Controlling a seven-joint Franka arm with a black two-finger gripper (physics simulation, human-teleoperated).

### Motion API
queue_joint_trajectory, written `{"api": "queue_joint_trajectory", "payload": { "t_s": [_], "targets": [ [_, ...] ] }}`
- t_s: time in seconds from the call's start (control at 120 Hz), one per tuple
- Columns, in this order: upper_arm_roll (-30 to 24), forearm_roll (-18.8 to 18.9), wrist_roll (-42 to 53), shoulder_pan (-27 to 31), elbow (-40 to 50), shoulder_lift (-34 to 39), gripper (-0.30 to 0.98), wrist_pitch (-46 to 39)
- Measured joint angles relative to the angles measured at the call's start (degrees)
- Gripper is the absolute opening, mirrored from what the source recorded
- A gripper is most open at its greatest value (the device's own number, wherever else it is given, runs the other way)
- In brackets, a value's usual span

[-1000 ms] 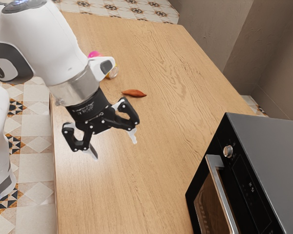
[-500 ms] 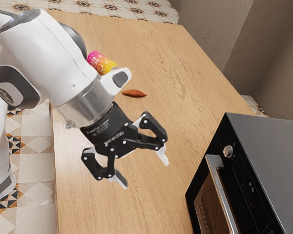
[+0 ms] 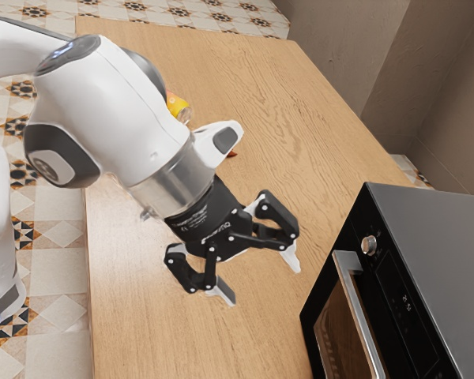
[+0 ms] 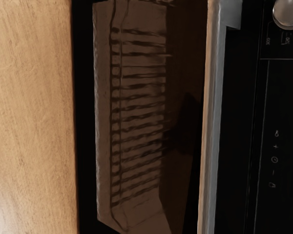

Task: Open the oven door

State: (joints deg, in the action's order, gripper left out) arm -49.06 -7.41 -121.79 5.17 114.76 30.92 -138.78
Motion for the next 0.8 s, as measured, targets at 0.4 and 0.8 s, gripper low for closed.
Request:
{"api": "queue_joint_trajectory", "payload": {
  "t_s": [0.4, 0.8],
  "targets": [
    [-3.1, 0.7, 1.7, 2.0, -2.0, -3.6, 0.68, -1.4],
    [-7.7, 2.0, 2.8, 7.4, -3.7, -6.2, 0.68, -2.5]
  ]
}}
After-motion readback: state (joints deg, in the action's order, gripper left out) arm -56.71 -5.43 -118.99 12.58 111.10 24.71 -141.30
